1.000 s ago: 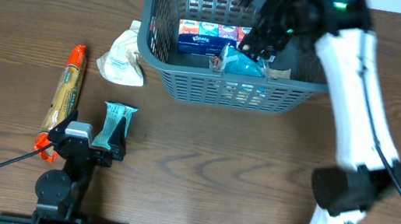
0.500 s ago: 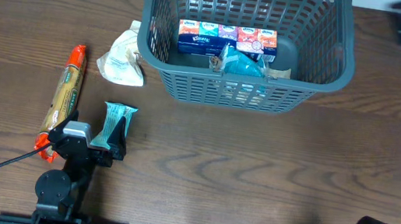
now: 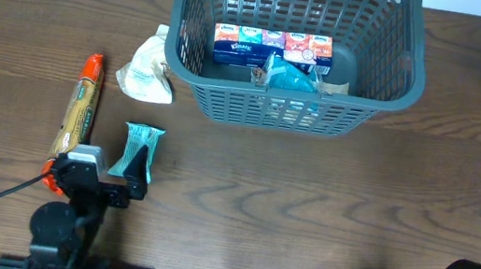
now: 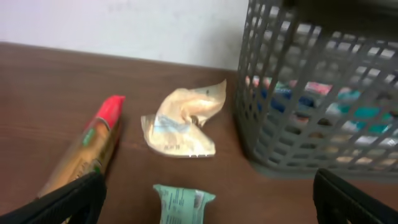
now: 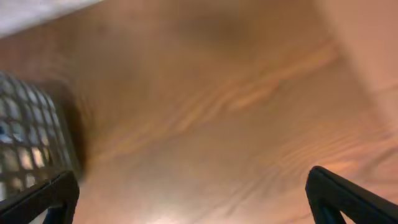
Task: Pack container
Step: 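Withdraw the right gripper to the right side of the table, then move the left gripper down onto the teal wipes pack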
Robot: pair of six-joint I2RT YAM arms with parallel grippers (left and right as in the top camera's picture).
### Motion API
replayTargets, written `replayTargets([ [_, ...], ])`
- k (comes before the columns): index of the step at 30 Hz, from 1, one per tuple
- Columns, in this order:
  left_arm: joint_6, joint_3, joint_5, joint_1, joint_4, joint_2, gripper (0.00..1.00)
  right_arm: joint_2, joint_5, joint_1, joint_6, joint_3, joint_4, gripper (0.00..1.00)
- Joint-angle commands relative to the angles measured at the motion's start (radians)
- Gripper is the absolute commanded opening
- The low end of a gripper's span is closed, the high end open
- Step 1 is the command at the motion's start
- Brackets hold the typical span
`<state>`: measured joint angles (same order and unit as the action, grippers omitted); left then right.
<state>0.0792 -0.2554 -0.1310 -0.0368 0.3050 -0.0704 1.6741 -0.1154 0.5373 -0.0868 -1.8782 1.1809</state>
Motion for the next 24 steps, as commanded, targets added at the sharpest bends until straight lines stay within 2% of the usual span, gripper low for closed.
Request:
replayTargets([
  [1, 0.002, -0.139, 0.016, -0.003, 0.061, -0.082, 0.99, 0.006, -0.022, -0.020, 0.018, 0.126, -0.031, 0.99],
  [9, -0.015, -0.505, 0.018, -0.003, 0.283, -0.369, 0.99, 0.006, -0.024, -0.031, 0.018, 0.393, -0.153, 0.99],
  [16, -0.014, -0.879, 0.038, -0.003, 0.715, -0.681, 0.99, 0.006, -0.031, -0.036, 0.019, 0.526, -0.222, 0.99],
  [19, -0.014, -0.980, 0.038, -0.003, 0.855, -0.774, 0.99, 0.006, -0.035, -0.048, 0.018, 0.531, -0.235, 0.99],
  [24, -0.014, -1.008, 0.034, -0.003, 0.946, -0.837, 0.99, 0.006, -0.035, -0.068, 0.019, 0.531, -0.248, 0.99],
])
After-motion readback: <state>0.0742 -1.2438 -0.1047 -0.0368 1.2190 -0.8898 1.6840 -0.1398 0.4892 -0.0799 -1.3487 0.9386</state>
